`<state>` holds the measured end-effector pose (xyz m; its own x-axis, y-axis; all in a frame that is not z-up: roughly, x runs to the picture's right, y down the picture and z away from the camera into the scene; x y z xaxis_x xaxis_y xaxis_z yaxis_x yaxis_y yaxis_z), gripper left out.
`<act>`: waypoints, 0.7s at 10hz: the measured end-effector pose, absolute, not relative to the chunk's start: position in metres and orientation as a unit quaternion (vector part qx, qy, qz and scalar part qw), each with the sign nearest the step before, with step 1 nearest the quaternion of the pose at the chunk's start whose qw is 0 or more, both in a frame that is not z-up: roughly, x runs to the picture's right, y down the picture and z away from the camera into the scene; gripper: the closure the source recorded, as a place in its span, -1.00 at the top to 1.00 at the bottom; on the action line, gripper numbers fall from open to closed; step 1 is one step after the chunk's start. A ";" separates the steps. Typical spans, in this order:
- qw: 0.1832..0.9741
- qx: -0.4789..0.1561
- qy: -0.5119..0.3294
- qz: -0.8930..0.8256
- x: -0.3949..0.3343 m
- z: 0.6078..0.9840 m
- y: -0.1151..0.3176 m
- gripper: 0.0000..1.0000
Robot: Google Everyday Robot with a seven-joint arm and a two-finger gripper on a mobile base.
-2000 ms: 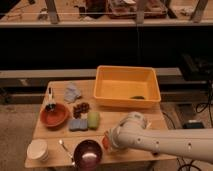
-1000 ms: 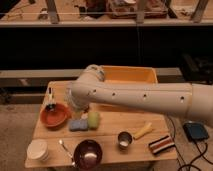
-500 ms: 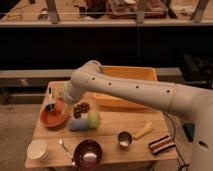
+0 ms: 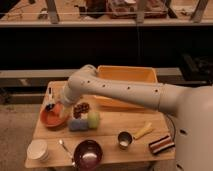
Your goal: Place apple in red bowl
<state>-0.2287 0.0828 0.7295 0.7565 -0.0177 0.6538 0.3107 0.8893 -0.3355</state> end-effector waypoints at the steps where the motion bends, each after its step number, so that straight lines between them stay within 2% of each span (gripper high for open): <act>1: 0.912 -0.224 -0.334 -0.086 -0.232 0.744 0.091 -1.00; 3: 0.911 -0.232 -0.335 -0.066 -0.235 0.776 0.097 -0.93; 7: 0.904 -0.218 -0.365 -0.033 -0.258 0.791 0.073 -0.16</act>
